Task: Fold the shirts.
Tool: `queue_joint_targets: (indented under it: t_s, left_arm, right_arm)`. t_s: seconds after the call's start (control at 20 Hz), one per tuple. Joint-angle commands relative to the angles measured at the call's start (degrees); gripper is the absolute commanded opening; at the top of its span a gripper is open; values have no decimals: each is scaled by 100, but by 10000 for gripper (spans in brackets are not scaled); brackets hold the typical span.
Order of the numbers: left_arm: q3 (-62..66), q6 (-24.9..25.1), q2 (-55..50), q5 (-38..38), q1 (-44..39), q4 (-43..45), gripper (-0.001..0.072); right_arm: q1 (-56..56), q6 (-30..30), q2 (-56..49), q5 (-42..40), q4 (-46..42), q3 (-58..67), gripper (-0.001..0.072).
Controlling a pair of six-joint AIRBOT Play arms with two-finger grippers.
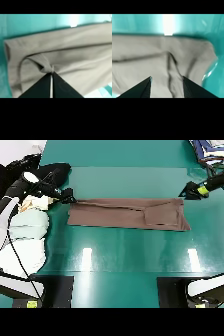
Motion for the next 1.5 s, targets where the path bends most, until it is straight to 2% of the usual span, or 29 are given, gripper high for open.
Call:
queue_joint_targets:
  t_s: [0.0, 0.05, 0.3, 0.4, 0.55, 0.8, 0.95, 1.15, 1.2, 1.25, 1.35, 1.45]
  left_arm:
    - [125, 96, 61, -417, -42, -164, 33]
    - [125, 94, 90, -452, -70, -175, 33]
    - [122, 96, 118, -481, -553, -201, 33]
    - [125, 96, 118, -389, -743, -190, 33]
    - [129, 90, 118, -181, -752, -131, 33]
    - [142, 37, 120, -46, -407, -9, 33]
    - [142, 42, 118, 11, -216, 90, 33]
    - [142, 46, 118, 11, -160, 514, 40]
    - [142, 46, 118, 2, -157, 579, 264]
    - [142, 26, 118, -9, -157, 588, 585]
    - [221, 26, 120, -7, -157, 673, 611]
    - [557, -284, 120, -37, -157, 960, 610]
  right_arm:
    - [-632, -369, -33, 612, 393, -422, 529]
    - [-796, -402, -33, 570, 514, -671, 598]
    - [-1342, -885, -33, -328, 1349, -1899, 598]
    - [-1351, -1075, -33, -522, 1405, -2135, 598]
    - [-1314, -1436, -35, -431, 1755, -2304, 597]
    - [-881, -1714, -39, -310, 1779, -2332, 592]
    - [-636, -1744, -39, -387, 1775, -2332, 505]
    - [-542, -1766, -37, -387, 1773, -2321, 22]
    - [-542, -1768, -37, -385, 1775, -2321, 15]
    - [-544, -1768, -33, -363, 1775, -2321, 15]
    - [-555, -1766, -31, -275, 1777, -2321, 15]
    - [-555, -1766, -31, -212, 1777, -2321, 15]
